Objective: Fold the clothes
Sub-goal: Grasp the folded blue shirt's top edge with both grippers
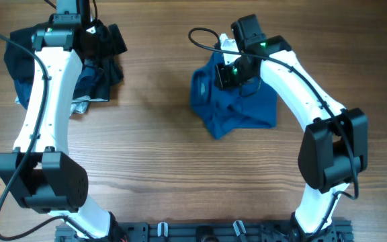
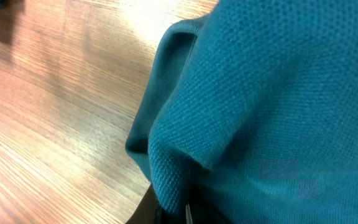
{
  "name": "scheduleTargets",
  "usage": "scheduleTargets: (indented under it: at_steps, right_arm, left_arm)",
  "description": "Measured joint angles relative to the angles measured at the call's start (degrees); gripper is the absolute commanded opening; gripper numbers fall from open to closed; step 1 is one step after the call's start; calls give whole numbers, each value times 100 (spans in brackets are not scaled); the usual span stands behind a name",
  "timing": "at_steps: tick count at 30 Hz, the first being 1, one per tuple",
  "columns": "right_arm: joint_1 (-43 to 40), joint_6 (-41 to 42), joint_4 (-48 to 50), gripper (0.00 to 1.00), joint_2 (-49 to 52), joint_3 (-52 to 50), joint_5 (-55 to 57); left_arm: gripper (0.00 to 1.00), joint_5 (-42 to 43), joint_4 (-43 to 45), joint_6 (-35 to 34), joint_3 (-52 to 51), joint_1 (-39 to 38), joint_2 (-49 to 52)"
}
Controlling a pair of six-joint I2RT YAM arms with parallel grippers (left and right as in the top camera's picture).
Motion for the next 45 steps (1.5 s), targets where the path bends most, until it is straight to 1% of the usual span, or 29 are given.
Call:
scheduleTargets:
  at_steps: [1,2,5,6,7,8,9,10,11,12,13,14,15,16,17,18,19,22,25,29,32,35,39,41,45]
  right_arm:
    - [9,57,39,11,7,-2,0]
    - [17,105,70,20,11,-2,0]
    - [20,293,175,54,11,-2,-33]
    - [20,345,216,61,11,-2,-94]
    - [20,424,264,72,11,-2,-195]
    - [20,435,302,74,11,-2,-317]
    - [20,474,337,74,11,-2,-459]
    - [20,448,376,74,11,-2,-566]
    - [20,382,446,74,11,-2,-704]
    - [17,315,479,73,11,-2,-782]
    - [7,221,481,69,11,-2,-890]
    - [-13,164,479,63,11,-2,-960]
    - [-55,142,476,51,11,0,-1019]
    - [-133,133,479,30,4,2,-1064]
    - [-264,107,476,11,-9,4,-1104]
    - [-472,118,450,5,-42,7,-1126]
    - [-671,98,374,4,-79,13,-1134]
    - [-1270,111,-22,4,-188,50,-1080]
    - [-1810,-24,-282,4,-227,55,-966]
    - [-2114,-291,-323,4,-227,55,-922]
    - [-2159,-455,-212,4,-227,39,-903]
    - [-2157,-538,105,4,-227,-87,-903]
    - [-2159,-562,313,4,-133,-304,-905]
    - [-2159,-608,400,4,92,-358,-951]
    - [-2157,-688,595,4,442,-398,-1040]
  left_arm:
    - [100,2,-2,0,2,0,0]
    - [100,0,0,0,0,0,0]
    - [100,2,0,0,2,0,0]
    - [100,2,0,0,2,0,0]
    - [100,2,0,0,2,0,0]
    - [100,2,-2,0,0,0,0]
    - [95,2,0,0,2,0,0]
    - [77,2,0,0,0,0,0]
    - [36,2,0,7,2,0,0]
    - [7,7,4,-26,0,0,0]
    - [4,37,13,-39,0,0,0]
    - [4,144,37,-26,0,0,0]
    - [4,341,66,-24,2,0,0]
    - [4,566,87,-22,2,0,0]
    - [4,876,114,-20,0,-7,0]
    - [4,1209,120,-22,0,-33,0]
    - [4,1484,129,-22,0,-87,0]
    - [4,1915,131,-22,2,-367,2]
    - [4,2398,308,-22,2,-920,107]
    - [4,2778,577,-22,2,-1547,522]
    - [4,2907,691,-55,2,-1891,944]
    - [4,3058,883,-122,-4,-2168,1419]
    - [4,3316,1576,-282,-22,-2354,1829]
    - [4,3399,2098,-442,-26,-2417,2002]
    - [4,3405,2712,-560,-33,-2446,2142]
